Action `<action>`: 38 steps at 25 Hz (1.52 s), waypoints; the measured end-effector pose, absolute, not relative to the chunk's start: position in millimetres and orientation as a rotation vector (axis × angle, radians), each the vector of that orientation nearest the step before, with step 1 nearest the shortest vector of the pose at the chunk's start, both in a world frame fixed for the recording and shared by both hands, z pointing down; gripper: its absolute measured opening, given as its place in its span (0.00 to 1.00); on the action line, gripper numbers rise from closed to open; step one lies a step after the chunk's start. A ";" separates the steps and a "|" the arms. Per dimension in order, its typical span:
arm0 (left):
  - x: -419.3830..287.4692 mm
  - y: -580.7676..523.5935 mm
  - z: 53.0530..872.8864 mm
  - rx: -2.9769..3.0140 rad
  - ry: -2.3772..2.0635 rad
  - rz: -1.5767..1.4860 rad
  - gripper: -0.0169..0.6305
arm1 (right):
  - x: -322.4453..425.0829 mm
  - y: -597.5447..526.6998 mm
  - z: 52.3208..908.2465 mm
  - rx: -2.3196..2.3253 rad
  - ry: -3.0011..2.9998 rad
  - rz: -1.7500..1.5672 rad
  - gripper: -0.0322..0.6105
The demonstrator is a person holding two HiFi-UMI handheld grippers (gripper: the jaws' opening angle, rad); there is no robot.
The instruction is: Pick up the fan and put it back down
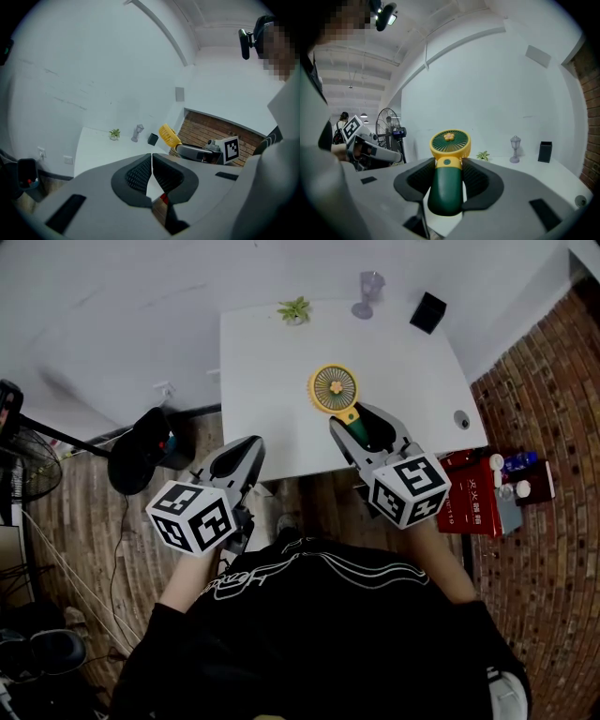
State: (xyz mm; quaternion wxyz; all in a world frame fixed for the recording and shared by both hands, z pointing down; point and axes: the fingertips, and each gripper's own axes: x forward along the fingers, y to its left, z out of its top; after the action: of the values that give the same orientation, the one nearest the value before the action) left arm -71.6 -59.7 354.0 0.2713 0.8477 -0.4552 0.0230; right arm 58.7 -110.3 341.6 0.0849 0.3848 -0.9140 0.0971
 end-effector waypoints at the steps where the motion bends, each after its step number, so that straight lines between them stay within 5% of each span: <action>1: -72.7 -62.9 353.7 2.285 -1.222 0.062 0.08 | 57.4 -114.3 341.9 1.150 -2.720 0.289 0.33; 38: -132.6 -183.6 389.2 2.263 -1.169 0.171 0.08 | 21.4 -260.3 541.4 1.159 -2.298 0.539 0.33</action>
State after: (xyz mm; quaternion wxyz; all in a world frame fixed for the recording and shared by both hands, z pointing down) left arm -132.6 -183.6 389.2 0.2902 0.8484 -0.4381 0.0640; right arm 21.4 -260.3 541.4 0.2531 0.4264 -0.8455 0.1981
